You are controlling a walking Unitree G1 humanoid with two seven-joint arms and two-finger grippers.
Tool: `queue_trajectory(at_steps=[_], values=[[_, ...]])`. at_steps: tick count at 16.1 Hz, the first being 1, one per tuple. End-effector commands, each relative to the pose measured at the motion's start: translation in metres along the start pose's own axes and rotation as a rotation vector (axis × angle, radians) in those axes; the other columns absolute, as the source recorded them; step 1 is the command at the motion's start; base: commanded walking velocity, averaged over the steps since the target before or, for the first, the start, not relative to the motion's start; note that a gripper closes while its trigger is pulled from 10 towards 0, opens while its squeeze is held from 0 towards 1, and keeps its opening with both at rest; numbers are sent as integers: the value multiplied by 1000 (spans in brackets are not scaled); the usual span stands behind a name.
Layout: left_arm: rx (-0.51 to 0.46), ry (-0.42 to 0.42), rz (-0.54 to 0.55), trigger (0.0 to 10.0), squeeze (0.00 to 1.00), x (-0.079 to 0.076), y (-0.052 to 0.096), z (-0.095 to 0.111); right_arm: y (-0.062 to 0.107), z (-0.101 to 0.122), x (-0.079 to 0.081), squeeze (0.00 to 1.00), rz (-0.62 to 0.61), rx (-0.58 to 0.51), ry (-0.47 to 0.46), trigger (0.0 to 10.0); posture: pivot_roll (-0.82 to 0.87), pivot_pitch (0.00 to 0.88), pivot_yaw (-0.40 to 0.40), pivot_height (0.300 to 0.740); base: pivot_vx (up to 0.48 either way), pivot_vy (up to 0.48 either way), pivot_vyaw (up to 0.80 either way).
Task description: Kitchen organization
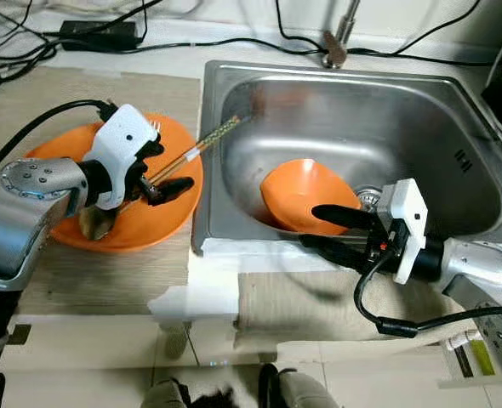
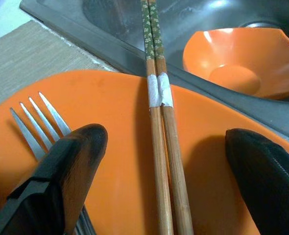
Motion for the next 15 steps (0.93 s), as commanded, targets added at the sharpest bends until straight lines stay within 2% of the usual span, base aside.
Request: queue_trajectory(at_steps=[1,2,3,4,6,7,15], values=[[103,26,-58,5804,0,-15,-7,-25,0,4,5,0,22,-9,17,10000,-153,155,-76,740,0,0,0],[102,26,-61,3922,0,-15,-7,-24,0,4,5,0,23,-8,18,10000,-153,155,-76,740,0,0,0],[104,42,-79,1294,0,-18,-6,-24,0,3,6,0,23,-5,17,10000,-153,150,-76,740,0,0,0],[101,57,-97,0,0,-20,-6,-25,1,3,6,0,24,-3,17,10000,-153,148,-75,740,0,0,0],[73,141,-151,0,0,-26,-6,-24,1,1,5,0,22,-2,5,10000,-153,145,-75,740,0,0,0],[73,153,-154,0,0,-26,-7,-25,2,0,5,0,21,-1,3,10000,-154,145,-74,740,0,0,0],[97,181,-117,0,0,-21,-9,-31,1,-1,3,0,16,-1,0,10000,-154,149,-75,740,0,0,0]])
Point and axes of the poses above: a point about 5 cm out from each wrist's last joint towards the gripper, its own y axis pointing back from the gripper into the wrist, its own z axis along the axis of the wrist's last joint, x = y × z, the point moved 4 cm from there along -y, pointing out of the wrist towards the gripper, and after that the axes turned 4 degrees about -y, right-handed, at the moved point
